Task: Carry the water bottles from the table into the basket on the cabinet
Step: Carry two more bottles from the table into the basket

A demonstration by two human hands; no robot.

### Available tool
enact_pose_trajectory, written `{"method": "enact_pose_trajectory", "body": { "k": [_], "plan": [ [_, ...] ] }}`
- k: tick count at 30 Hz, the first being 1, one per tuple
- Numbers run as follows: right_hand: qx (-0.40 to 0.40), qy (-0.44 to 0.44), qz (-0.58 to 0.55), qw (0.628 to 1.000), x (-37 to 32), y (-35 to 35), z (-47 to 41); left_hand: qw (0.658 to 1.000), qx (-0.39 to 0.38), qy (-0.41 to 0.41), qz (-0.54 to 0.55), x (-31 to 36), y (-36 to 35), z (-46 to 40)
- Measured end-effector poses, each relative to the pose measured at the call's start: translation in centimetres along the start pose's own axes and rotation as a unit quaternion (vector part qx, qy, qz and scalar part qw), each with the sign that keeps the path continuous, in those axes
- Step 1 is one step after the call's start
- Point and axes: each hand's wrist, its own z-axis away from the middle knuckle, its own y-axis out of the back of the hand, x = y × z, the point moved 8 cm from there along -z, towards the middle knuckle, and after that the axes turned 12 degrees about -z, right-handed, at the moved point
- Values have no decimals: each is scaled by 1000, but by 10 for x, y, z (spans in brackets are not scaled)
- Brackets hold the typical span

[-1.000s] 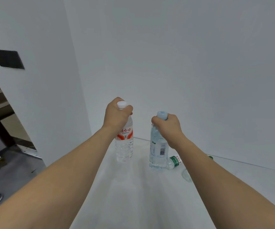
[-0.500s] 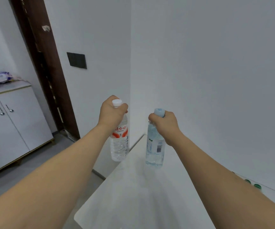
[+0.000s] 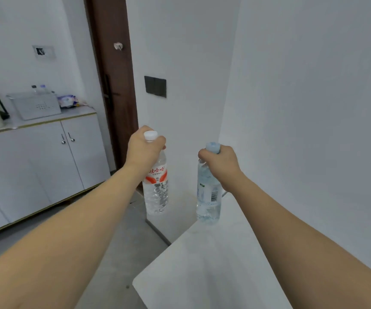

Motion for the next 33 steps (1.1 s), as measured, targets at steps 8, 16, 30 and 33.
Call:
{"method": "enact_pose_trajectory", "body": {
  "k": [8, 16, 30, 33],
  "plan": [
    [-114, 10, -20, 993, -19, -152, 2, 992, 117, 44, -31, -51, 146, -15],
    [-202, 19, -48, 978, -43, -298, 17, 980, 182, 66, -55, -89, 275, -27],
    [-228, 3, -54, 972, -23, -427, -69, 977, 191, 77, -48, -162, 325, -145],
    [-228, 9, -54, 972, -19, -455, -109, 978, 189, 71, -55, -172, 325, -191]
  ]
}}
